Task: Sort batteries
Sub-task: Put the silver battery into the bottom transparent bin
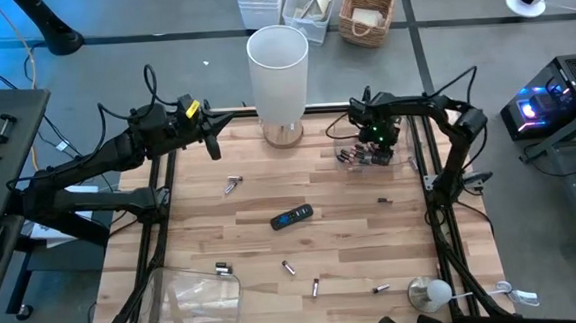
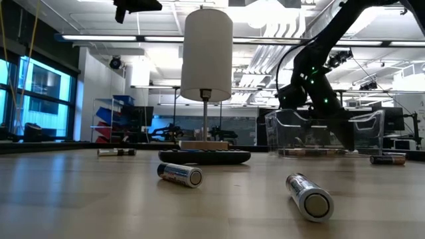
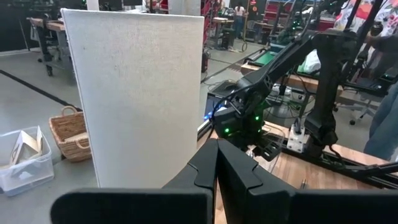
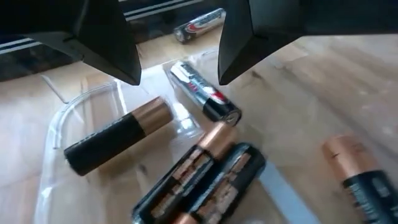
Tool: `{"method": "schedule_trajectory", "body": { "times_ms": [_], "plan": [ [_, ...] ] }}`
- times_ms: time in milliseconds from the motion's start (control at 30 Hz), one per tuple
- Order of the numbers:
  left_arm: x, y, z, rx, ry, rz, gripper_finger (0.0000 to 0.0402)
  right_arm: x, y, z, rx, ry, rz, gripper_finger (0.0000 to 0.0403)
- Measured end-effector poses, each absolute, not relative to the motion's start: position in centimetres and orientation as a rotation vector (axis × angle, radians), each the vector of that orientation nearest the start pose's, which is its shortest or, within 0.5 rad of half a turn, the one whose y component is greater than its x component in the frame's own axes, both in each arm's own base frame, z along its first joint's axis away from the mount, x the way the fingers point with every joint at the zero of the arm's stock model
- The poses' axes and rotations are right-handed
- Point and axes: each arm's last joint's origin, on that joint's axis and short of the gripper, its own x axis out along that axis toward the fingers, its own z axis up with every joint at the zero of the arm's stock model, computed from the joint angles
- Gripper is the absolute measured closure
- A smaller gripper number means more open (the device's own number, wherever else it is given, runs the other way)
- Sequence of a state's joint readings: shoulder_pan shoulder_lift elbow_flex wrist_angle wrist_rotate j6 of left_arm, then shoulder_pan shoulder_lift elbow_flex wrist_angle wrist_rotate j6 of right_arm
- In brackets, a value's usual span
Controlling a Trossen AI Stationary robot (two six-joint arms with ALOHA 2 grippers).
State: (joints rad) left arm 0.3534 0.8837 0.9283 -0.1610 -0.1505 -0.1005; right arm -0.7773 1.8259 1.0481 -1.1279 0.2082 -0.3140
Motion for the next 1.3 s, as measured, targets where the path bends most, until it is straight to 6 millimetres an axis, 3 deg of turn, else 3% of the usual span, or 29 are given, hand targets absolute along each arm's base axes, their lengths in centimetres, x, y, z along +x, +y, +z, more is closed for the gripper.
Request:
{"method": "schedule_trajectory", "body": {
  "times_ms": [167, 367, 500, 767, 967, 1133, 1300],
  "plan": [
    [17.7, 7.0, 36.7, -0.101, 0.093, 0.521, 0.0401, 19.1, -19.9, 12.6, 0.325, 1.985, -0.419, 0.0208],
    [17.7, 7.1, 36.7, -0.091, 0.096, 0.527, 0.0401, 19.4, -18.9, 11.4, 0.294, 1.980, -0.538, 0.0263],
    [17.7, 7.1, 36.7, -0.076, 0.100, 0.528, 0.0401, 19.8, -18.3, 11.2, 0.241, 1.995, -0.541, 0.0273],
    [17.7, 7.1, 36.7, -0.075, 0.100, 0.528, 0.0401, 20.2, -18.2, 11.6, 0.201, 2.027, -0.483, 0.0281],
    [17.7, 7.1, 36.7, -0.075, 0.100, 0.528, 0.0401, 20.2, -18.2, 11.6, 0.200, 2.032, -0.459, 0.0376],
    [17.7, 7.1, 36.7, -0.075, 0.100, 0.528, 0.0401, 20.2, -18.0, 12.0, 0.198, 2.034, -0.438, 0.0383],
    [17.7, 7.1, 36.7, -0.050, 0.107, 0.527, 0.0401, 19.8, -17.7, 14.2, 0.255, 1.921, -0.414, 0.0401]
  ]
}}
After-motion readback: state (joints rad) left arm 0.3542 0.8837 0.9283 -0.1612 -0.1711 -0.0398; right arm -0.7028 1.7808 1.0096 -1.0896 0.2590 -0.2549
